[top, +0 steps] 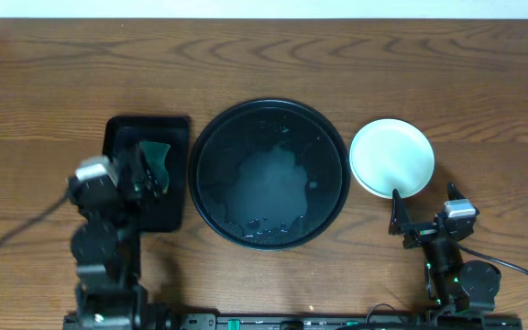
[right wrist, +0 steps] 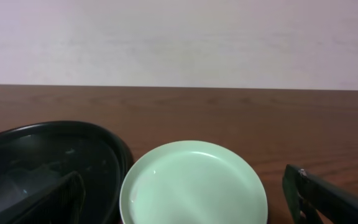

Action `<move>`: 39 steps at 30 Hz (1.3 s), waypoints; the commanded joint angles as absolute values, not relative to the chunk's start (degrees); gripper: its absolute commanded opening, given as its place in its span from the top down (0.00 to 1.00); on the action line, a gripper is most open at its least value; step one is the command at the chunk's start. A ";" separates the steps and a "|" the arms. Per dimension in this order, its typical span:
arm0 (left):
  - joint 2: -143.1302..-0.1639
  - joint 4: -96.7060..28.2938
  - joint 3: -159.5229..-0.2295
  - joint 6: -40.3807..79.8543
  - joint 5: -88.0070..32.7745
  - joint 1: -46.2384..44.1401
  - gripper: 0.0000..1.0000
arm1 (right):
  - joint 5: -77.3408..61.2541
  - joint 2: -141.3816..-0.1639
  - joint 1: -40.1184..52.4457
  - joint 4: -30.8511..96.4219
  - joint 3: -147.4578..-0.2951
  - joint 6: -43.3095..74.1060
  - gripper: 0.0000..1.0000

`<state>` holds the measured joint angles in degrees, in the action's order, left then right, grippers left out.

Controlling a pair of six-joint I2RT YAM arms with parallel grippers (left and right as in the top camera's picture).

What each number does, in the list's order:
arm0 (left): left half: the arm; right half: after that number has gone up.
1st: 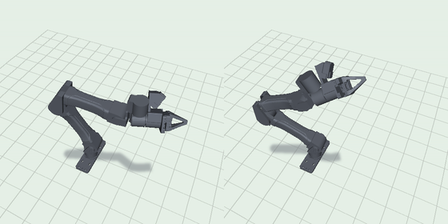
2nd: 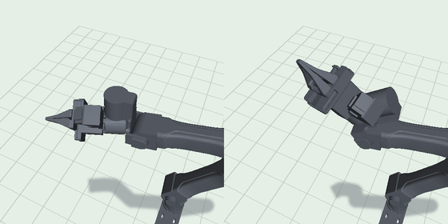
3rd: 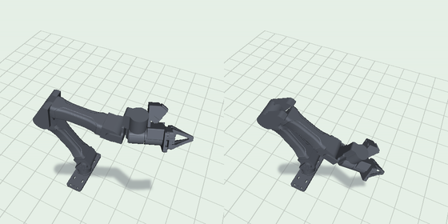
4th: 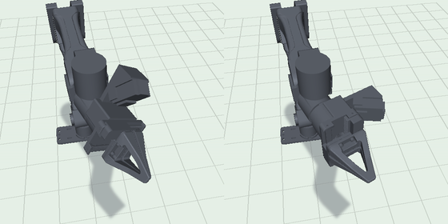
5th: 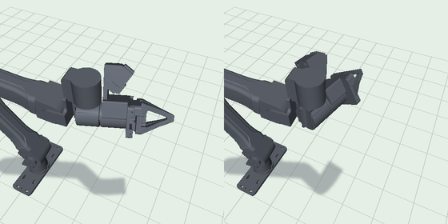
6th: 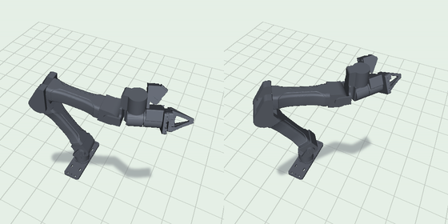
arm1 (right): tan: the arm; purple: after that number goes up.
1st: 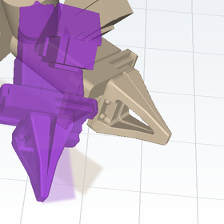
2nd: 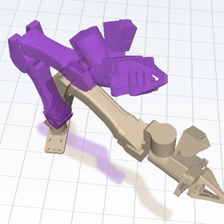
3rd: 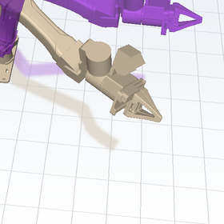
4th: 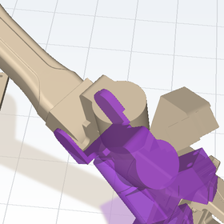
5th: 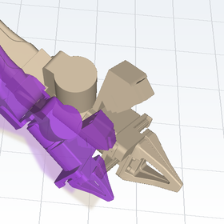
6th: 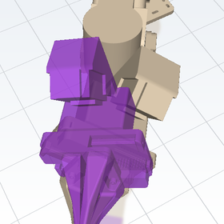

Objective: Clean dirty plates on tray and stack at the side

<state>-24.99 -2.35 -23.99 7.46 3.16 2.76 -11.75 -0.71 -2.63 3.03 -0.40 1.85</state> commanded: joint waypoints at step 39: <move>-2.26 -3.81 -0.23 6.87 3.84 2.15 0.26 | -11.44 -0.32 -2.15 3.22 -0.32 1.65 0.01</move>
<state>-2.11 -1.43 -1.21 7.44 2.96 2.46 -11.75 -0.69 -2.63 3.01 -0.40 1.85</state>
